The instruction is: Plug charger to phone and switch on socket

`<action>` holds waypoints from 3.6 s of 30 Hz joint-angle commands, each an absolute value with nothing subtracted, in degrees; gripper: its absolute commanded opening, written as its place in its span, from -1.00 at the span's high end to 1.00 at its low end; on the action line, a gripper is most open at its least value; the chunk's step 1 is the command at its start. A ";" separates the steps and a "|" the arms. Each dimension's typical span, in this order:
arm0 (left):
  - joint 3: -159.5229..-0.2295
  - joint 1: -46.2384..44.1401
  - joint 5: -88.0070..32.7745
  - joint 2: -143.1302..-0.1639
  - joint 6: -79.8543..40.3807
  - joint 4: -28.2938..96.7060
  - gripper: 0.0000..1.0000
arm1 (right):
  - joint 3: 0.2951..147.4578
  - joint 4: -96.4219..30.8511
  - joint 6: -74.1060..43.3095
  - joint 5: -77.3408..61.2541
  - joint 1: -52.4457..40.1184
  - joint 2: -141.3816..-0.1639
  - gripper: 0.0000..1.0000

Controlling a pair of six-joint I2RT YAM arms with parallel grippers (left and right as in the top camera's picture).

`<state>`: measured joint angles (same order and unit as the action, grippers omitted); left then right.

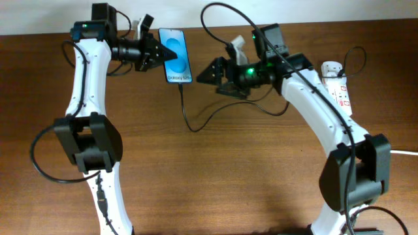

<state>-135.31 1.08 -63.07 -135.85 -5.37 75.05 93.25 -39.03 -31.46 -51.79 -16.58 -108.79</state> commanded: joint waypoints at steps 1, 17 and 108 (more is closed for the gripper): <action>-129.69 -1.52 -57.91 -134.34 0.32 74.39 1.00 | 93.21 -49.01 -24.01 -35.94 -15.29 -99.42 -0.97; -118.15 -4.40 -37.08 -135.57 -6.37 58.54 0.98 | 93.21 -69.87 -21.21 -20.21 -12.69 -87.26 -0.97; -124.55 -1.69 -0.19 -125.78 -7.03 67.79 -0.99 | 93.10 -38.76 -13.76 -10.35 27.77 -127.15 -0.97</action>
<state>-124.51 -1.85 -0.99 -125.47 -6.52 67.88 93.43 -37.26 -14.79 -8.08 28.47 -125.54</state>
